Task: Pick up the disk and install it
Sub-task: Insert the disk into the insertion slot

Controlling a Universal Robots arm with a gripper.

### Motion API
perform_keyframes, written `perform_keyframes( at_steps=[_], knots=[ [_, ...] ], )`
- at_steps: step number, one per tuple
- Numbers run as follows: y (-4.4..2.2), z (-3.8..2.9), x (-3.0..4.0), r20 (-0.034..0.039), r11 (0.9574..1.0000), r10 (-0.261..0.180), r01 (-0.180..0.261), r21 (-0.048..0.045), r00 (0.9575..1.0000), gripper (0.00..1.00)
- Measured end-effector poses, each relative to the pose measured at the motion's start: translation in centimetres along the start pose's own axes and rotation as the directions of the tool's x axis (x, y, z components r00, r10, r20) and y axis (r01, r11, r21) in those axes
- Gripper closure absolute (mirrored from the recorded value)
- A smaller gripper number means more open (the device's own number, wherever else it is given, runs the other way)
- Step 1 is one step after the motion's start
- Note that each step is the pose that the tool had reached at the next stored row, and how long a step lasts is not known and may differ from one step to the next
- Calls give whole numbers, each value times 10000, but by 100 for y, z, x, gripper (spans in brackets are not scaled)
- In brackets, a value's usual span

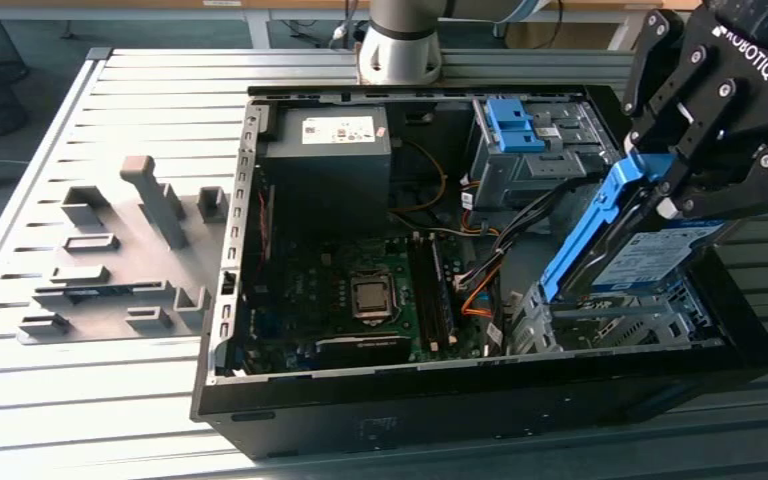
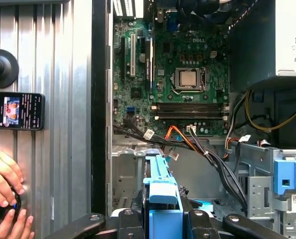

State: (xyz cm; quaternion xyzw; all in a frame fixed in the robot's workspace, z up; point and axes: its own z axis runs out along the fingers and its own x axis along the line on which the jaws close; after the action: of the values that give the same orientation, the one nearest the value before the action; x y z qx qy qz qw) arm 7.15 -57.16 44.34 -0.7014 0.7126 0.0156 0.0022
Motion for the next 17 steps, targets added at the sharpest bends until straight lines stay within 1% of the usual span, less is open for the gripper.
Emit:
perform_keyframes(
  at_steps=[9,17],
  knots=[
    [-10,40,19,0,9999,165,-165,4,9999,63],
    [-11,70,21,-1,9999,167,-167,4,9999,63]
  ],
)
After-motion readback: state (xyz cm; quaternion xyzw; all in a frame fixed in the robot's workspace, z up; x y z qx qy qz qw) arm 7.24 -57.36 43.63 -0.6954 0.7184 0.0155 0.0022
